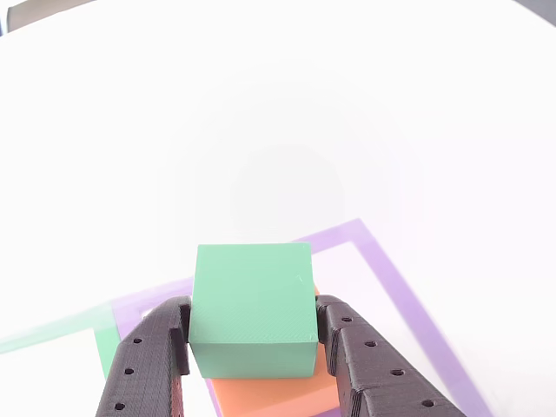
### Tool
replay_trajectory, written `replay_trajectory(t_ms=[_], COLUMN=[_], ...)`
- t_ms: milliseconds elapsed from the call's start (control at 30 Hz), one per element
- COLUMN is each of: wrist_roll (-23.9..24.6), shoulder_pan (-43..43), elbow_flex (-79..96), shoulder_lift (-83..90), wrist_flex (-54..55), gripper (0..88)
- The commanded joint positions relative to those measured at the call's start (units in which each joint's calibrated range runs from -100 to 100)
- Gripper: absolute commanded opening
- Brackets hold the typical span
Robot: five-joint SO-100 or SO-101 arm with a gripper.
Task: Tower of hanoi
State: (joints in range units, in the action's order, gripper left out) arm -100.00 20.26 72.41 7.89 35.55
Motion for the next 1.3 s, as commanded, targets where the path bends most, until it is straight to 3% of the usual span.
replay_trajectory(t_ms=[0,200,367,500,767,1100,1267], wrist_roll=[0.0,0.0,0.0,0.0,0.0,0.0,0.0], shoulder_pan=[-0.3,-1.2,-2.7,-4.1,-6.7,-13.3,-17.9], elbow_flex=[0.0,-0.7,-1.3,-3.9,-21.1,-54.7,-65.6], shoulder_lift=[0.2,3.1,12.2,22.5,38.0,39.5,39.4], wrist_flex=[1.5,-1.6,-12.2,-27.0,-66.9,-107.8,-119.7], gripper=[7.7,8.2,7.8,7.5,7.2,6.3,6.1])
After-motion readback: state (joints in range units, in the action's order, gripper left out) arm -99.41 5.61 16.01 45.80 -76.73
